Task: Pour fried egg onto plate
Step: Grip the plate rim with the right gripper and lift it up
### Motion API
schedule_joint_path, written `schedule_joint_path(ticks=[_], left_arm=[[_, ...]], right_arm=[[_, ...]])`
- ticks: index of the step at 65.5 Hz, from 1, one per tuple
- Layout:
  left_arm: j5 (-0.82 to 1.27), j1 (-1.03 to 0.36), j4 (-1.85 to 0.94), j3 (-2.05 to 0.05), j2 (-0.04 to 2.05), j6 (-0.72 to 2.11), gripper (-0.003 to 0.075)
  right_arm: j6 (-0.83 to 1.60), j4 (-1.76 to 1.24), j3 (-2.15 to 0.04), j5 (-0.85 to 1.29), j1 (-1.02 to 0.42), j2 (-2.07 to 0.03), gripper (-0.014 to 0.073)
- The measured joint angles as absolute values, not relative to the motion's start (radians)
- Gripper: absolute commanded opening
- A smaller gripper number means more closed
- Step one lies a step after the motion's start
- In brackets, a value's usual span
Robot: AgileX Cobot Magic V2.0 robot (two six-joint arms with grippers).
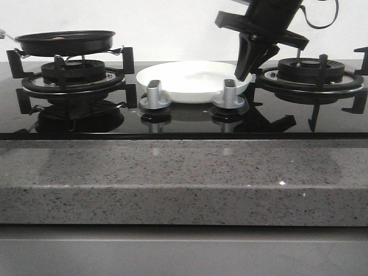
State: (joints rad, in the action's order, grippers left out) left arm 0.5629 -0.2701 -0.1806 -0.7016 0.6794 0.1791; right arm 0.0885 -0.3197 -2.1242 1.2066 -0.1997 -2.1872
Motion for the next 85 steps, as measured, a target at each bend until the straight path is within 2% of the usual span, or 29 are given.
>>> schedule_joint_path(ticks=[11,32,49,66,85], left_arm=[[0.563,-0.270,-0.181,-0.702,0.679,0.179,0.0438],[0.563,-0.270,-0.181,-0.702,0.679,0.179,0.0438],[0.563,-0.270,-0.181,-0.702,0.679,0.179,0.0438],[0.563,-0.270,-0.181,-0.702,0.679,0.179,0.0438],[0.561,-0.270,-0.181,-0.702,0.679,0.179,0.0438]], right_arm=[[0.083,-0.330,-2.157,1.204,-0.200,-2.187,-0.0058],[0.046,-0.334,-2.356,1.246,-0.196,-2.189,-0.0058],[0.022,-0.352,-2.362,1.261,-0.198,-2.121,-0.0058],[0.026,-0.354,-2.185,1.261,-0.237,-1.900,-0.0058],[0.056,-0.356,-1.771,1.104,-0.276,-1.618,-0.0058]])
